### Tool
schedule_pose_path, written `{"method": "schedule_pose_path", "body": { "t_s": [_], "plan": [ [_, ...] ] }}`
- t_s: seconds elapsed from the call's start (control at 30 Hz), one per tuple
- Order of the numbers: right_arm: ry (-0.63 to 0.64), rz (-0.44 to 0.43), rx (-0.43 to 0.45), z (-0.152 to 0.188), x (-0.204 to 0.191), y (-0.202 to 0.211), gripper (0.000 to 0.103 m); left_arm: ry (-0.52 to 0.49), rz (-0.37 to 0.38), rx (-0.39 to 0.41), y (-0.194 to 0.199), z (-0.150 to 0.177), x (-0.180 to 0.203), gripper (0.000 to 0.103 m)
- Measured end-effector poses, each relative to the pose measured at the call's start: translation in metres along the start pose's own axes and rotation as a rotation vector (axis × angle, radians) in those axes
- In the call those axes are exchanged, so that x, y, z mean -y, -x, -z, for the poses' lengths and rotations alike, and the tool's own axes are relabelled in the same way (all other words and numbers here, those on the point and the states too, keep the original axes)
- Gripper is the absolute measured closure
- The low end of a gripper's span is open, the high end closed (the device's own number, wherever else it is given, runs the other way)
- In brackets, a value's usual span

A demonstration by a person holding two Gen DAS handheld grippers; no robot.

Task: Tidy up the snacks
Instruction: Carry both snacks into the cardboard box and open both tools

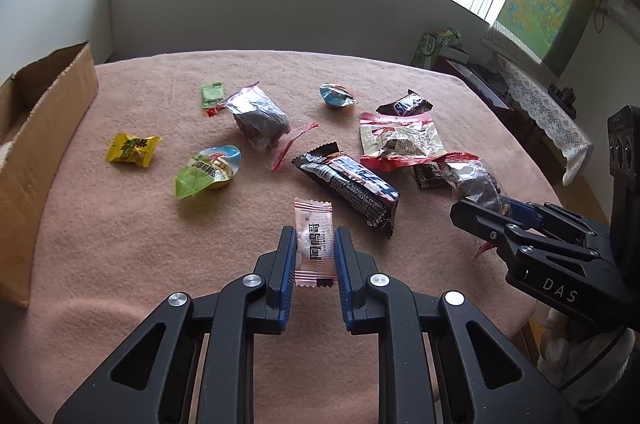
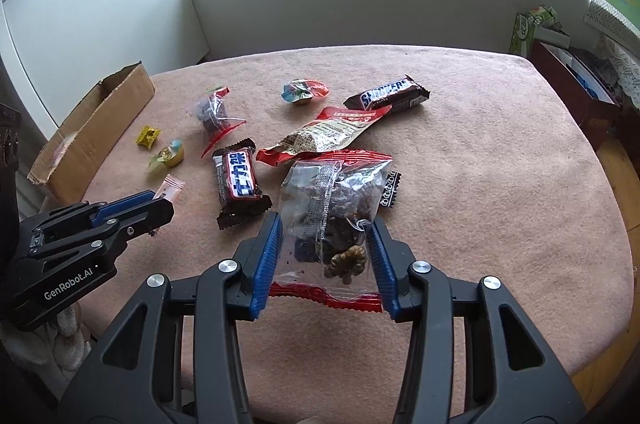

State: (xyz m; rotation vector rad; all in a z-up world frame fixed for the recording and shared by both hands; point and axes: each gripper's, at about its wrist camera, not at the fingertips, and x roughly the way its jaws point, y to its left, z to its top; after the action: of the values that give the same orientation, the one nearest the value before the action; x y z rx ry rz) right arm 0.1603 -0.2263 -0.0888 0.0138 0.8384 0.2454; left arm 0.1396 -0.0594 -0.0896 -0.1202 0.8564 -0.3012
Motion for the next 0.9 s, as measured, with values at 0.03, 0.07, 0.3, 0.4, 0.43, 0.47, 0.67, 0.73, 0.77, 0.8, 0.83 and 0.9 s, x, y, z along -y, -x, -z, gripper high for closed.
{"method": "schedule_pose_path", "body": {
  "t_s": [0.03, 0.07, 0.3, 0.4, 0.43, 0.47, 0.67, 0.73, 0.77, 0.8, 0.83, 0.9],
  "plan": [
    [0.004, -0.001, 0.003, -0.001, -0.002, 0.002, 0.058, 0.000, 0.000, 0.005, 0.003, 0.000, 0.000, 0.086],
    [0.009, -0.003, 0.007, -0.003, -0.005, 0.004, 0.058, 0.001, -0.001, 0.011, 0.006, -0.001, -0.001, 0.086],
    [0.023, -0.025, 0.035, -0.015, -0.024, 0.016, 0.058, 0.025, -0.001, 0.048, 0.025, -0.005, -0.013, 0.086],
    [0.033, -0.043, 0.050, -0.023, -0.036, 0.021, 0.058, 0.036, -0.005, 0.068, 0.036, -0.006, -0.021, 0.086],
    [0.043, -0.047, 0.056, -0.026, -0.042, 0.022, 0.058, 0.041, -0.007, 0.075, 0.039, -0.007, -0.024, 0.086],
    [0.054, -0.051, 0.060, -0.029, -0.048, 0.023, 0.058, 0.046, -0.009, 0.083, 0.043, -0.008, -0.028, 0.086],
    [0.130, -0.088, 0.085, -0.048, -0.094, 0.024, 0.058, 0.080, -0.035, 0.129, 0.069, -0.014, -0.056, 0.086],
    [0.155, -0.104, 0.093, -0.054, -0.111, 0.022, 0.058, 0.091, -0.051, 0.146, 0.078, -0.015, -0.067, 0.086],
    [0.167, -0.114, 0.096, -0.058, -0.120, 0.021, 0.058, 0.096, -0.060, 0.154, 0.082, -0.016, -0.073, 0.086],
    [0.175, -0.125, 0.097, -0.061, -0.128, 0.020, 0.058, 0.102, -0.070, 0.162, 0.087, -0.017, -0.079, 0.086],
    [0.183, -0.140, 0.094, -0.064, -0.136, 0.018, 0.058, 0.108, -0.081, 0.169, 0.090, -0.018, -0.086, 0.086],
    [0.198, -0.171, 0.090, -0.071, -0.153, 0.013, 0.058, 0.121, -0.104, 0.182, 0.097, -0.019, -0.099, 0.086]
  ]
}}
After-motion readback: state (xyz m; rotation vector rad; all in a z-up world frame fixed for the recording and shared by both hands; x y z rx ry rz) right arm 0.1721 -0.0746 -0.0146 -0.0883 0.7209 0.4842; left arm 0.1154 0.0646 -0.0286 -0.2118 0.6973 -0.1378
